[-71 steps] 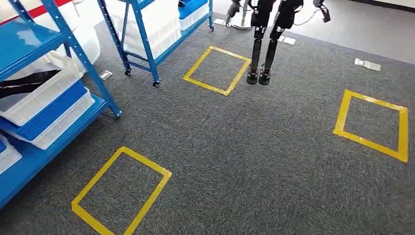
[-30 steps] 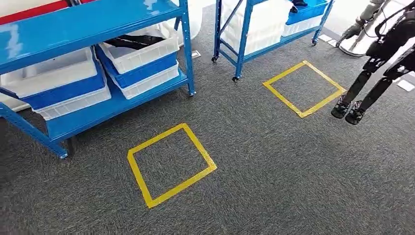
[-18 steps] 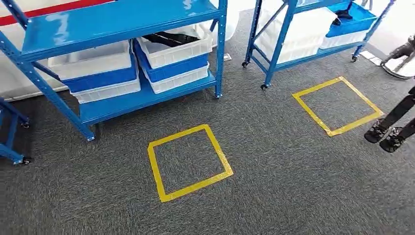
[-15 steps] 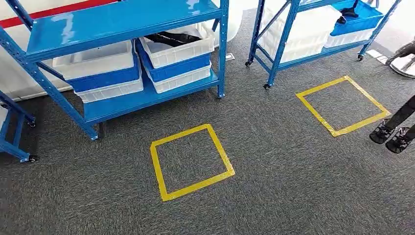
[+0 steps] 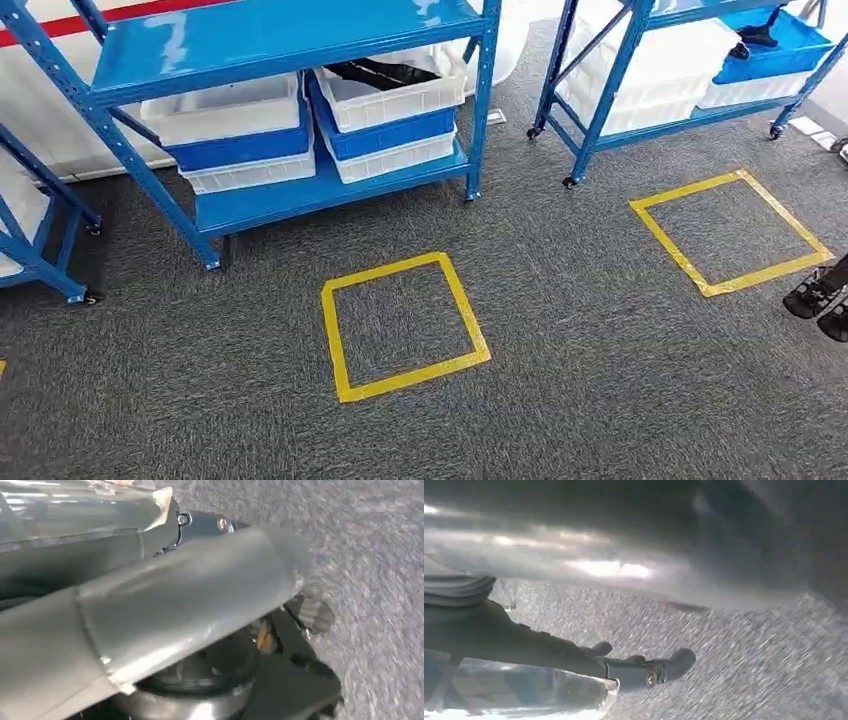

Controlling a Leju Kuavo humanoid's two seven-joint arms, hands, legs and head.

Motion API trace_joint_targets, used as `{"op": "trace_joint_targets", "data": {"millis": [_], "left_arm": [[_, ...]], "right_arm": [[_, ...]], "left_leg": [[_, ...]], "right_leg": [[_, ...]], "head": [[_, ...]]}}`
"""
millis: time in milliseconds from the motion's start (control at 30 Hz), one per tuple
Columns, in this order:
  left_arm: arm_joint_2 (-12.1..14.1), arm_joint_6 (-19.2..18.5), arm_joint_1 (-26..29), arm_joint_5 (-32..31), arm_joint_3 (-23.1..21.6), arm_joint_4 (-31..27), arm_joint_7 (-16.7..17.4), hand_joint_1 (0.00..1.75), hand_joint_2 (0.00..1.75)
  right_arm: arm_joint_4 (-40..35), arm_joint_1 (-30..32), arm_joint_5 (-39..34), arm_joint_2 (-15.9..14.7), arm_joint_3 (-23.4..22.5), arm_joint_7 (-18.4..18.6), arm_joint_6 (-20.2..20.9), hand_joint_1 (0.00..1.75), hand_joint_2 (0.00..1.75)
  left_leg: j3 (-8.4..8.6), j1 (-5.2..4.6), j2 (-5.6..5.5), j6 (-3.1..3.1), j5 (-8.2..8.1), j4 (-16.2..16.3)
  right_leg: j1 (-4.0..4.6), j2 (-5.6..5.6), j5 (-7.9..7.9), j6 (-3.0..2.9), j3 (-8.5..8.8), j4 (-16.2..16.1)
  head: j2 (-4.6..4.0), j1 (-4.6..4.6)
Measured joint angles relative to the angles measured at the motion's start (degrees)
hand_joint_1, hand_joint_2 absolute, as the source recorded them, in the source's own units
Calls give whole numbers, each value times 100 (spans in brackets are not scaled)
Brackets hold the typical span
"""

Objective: Take the parts from the cabinet and place them on the table.

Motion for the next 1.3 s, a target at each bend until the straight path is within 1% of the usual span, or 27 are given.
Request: {"op": "trace_joint_targets", "data": {"millis": [33,100,200,233,267,333,367,400,433,467,500,567,633,700,733,767,800,867,900,933,1000,1033,1100,1167,1233,1267,1300], "left_arm": [[-2,0,4,0,0,0,0,0,0],[-15,-4,0,-7,0,0,2,0,0],[-15,-26,0,-13,0,0,11,0,0],[-15,-26,5,-13,0,0,13,0,0],[-15,-42,6,-15,0,0,15,0,0],[-15,-63,6,-24,0,0,15,0,0],[-15,-72,7,-39,0,0,15,0,0],[15,-72,-2,-41,0,7,17,0,0],[11,-81,-3,-55,0,4,28,0,0],[11,-79,-1,-52,0,4,33,0,0],[11,-79,1,-52,0,4,33,0,0],[13,-79,-4,-55,0,4,33,0,0],[13,-79,-9,-55,0,4,31,0,0],[15,-83,2,-55,0,4,33,0,0],[17,-85,2,-55,0,4,33,0,0],[17,-87,2,-55,0,4,35,0,0],[17,-87,2,-55,0,4,46,0,0],[17,-89,1,-55,0,4,66,0,0],[35,-90,-5,-55,0,7,79,0,0],[24,-94,-11,-52,0,4,90,0,0],[22,-83,2,-44,0,2,96,0,0],[13,-76,21,-39,0,2,101,0,0],[-11,-74,16,-37,2,2,98,0,0],[-13,-77,10,-37,2,2,98,0,0],[-20,-74,11,-37,2,2,98,0,0],[-20,-74,16,-35,2,2,98,0,0],[-20,-74,16,-35,2,2,101,0,0]], "right_arm": [[0,-1,-4,0,0,0,-2,0,0],[0,-14,-11,-11,0,0,0,0,0],[0,1,-26,-44,0,0,0,0,0],[0,13,-26,-52,0,0,-2,0,0],[0,40,-31,-63,0,0,0,0,0],[0,48,-28,-74,0,20,-2,0,0],[0,52,-28,-76,0,68,0,0,0],[26,70,-26,-33,-2,77,9,0,0],[26,42,-24,-52,-2,96,9,0,0],[26,37,-24,-55,-2,103,9,0,0],[26,40,-22,-52,-2,112,9,0,0],[26,54,-20,-35,-2,120,9,0,0],[26,41,-17,-31,-2,125,9,0,0],[26,34,-18,-33,-2,136,9,0,0],[26,38,-17,-33,-2,136,9,0,0],[26,42,-18,-33,-2,136,9,0,0],[26,52,-17,-33,-2,140,9,0,0],[26,47,-11,-24,-2,140,9,0,0],[26,49,-9,11,-2,140,9,0,0],[26,38,-9,-2,-2,144,9,0,0],[26,8,-7,20,-2,144,9,0,0],[26,25,-2,33,-2,144,9,0,0],[28,33,-2,15,0,103,9,0,0],[26,19,-2,-6,0,55,9,0,0],[26,20,-4,-39,0,50,9,0,0],[26,37,-4,-57,0,48,9,0,0],[26,50,-7,-66,0,46,9,0,0]], "left_leg": [[74,27,-55,30,20,-53],[206,80,-81,32,39,-117],[235,99,-136,-5,-3,-105],[262,116,-161,-36,-29,-104],[307,147,-189,-71,-65,-100],[431,221,-234,-179,-163,-80],[492,257,-233,-251,-234,-66],[526,232,-246,-289,-259,-59],[491,205,-243,-327,-283,13],[473,211,-237,-342,-326,36],[490,226,-236,-355,-342,36],[372,258,-200,-379,-316,220],[-113,258,-127,-443,-445,997],[-687,257,-122,-466,-789,1788],[-875,256,-122,-453,-806,1957],[-936,248,-122,-416,-670,1879],[-871,220,-123,-354,-397,1574],[-512,115,-120,-114,268,596],[-439,59,-73,16,196,460],[-418,34,-81,60,0,392],[-323,-3,-124,107,58,171],[-229,-9,-130,130,92,102],[35,56,-133,87,159,-35],[88,72,-130,82,133,-34],[115,80,-139,49,77,-31],[149,95,-156,17,43,-31],[205,122,-176,-28,-6,-26]], "right_leg": [[-8,1,-19,4,12,1],[-47,209,-264,11,-102,281],[-130,260,-674,98,-747,1312],[-160,260,-658,129,-877,1424],[-194,260,-511,211,-866,1253],[-278,262,60,399,-555,334],[-290,265,215,455,-420,37],[-222,313,106,409,-510,62],[-184,276,72,216,-510,59],[-242,302,134,145,-491,95],[-221,291,108,113,-497,108],[-233,294,94,93,-412,77],[-215,286,35,10,-361,70],[-165,287,-22,-72,-320,70],[-139,288,-48,-105,-290,70],[-112,291,-81,-118,-242,69],[-83,293,-118,-130,-189,66],[-25,295,-186,-150,-80,45],[-27,290,-211,-141,-78,29],[-23,303,-240,-109,-75,-8],[-18,263,-188,-39,50,62],[-29,254,-131,48,111,18],[-30,272,-308,41,60,226],[-66,288,-561,30,-366,923],[-112,290,-829,92,-835,1520],[-138,290,-810,136,-927,1526],[-172,289,-637,195,-897,1254]], "head": [[-2,-12],[-2,9],[-2,31],[0,29],[-2,26],[-2,29],[0,25],[-4,89],[-2,129],[-2,65],[-2,2],[-2,5],[-2,-28],[-2,-35],[-2,-35],[-2,-37],[-2,-35],[-2,-41],[-2,5],[-2,35],[-2,24],[-2,18],[-2,18],[-2,44],[-2,53],[-2,42],[-2,46]]}}
